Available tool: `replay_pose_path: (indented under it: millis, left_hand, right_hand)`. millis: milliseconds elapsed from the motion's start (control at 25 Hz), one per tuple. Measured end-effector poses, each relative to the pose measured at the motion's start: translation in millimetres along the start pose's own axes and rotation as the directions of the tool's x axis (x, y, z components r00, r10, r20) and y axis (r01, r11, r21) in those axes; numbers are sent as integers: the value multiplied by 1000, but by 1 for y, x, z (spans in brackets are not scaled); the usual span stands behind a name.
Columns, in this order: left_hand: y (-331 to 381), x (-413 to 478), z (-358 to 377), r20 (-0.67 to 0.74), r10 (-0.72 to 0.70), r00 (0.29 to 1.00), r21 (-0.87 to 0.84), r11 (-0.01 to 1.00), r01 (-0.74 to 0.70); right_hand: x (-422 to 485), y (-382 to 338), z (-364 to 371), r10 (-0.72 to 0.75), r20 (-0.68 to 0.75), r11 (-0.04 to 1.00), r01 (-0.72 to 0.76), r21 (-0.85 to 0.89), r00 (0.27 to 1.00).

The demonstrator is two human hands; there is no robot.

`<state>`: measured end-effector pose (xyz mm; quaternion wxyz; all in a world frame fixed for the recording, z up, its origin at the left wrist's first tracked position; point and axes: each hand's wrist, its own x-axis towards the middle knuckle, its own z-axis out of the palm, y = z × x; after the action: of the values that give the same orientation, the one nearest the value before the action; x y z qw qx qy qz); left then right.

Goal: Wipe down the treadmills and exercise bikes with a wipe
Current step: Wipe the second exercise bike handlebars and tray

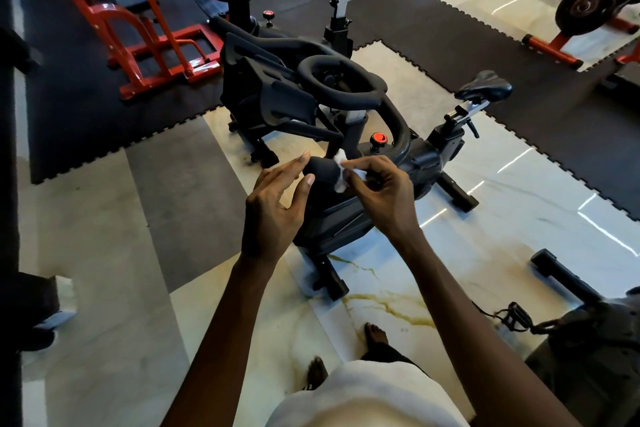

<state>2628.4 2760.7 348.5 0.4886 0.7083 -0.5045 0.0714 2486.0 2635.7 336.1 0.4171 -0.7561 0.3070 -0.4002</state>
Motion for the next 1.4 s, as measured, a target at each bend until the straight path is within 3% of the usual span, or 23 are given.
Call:
replay_pose_path:
  millis: [80,160,320,440,680,960,1120,1200,1280,1400]
  left_hand:
    - [4,-3,2,-28,-7,1000,16,1000,7]
    - [8,-6,7,-37,-41,998,19,999,42]
    - [20,-11,25,-142,-70,987,95,992,84]
    - [29,-15,37,-270,-125,955,142,976,168]
    - [53,-18,63,-501,-218,838,219,904,367]
    - [69,-14,72,-563,-304,768,140,881,452]
    - [68,-12,71,-559,-287,778,186,871,455]
    - [69,-14,75,-571,-283,771,206,860,468]
    - [71,-14,85,-572,-236,785,314,821,476]
    - [66,-14,86,-465,-158,871,547,722,424]
  right_hand:
    - [3,6,-8,102,17,995,-103,18,995]
    - [11,-3,-5,105,118,991,-113,68,987]
    - [41,-9,-13,-196,400,977,143,159,895]
    - [62,19,-35,-306,513,951,286,121,802]
    - [83,18,-21,-353,541,929,218,299,763]
    - [81,43,-37,-373,530,912,197,359,762]
    - [77,15,-7,-378,489,902,194,385,786]
    - [80,18,-10,-419,506,896,254,363,754]
    - [87,37,-26,-453,548,889,309,337,703]
    - [93,49,-36,-415,588,909,290,299,695]
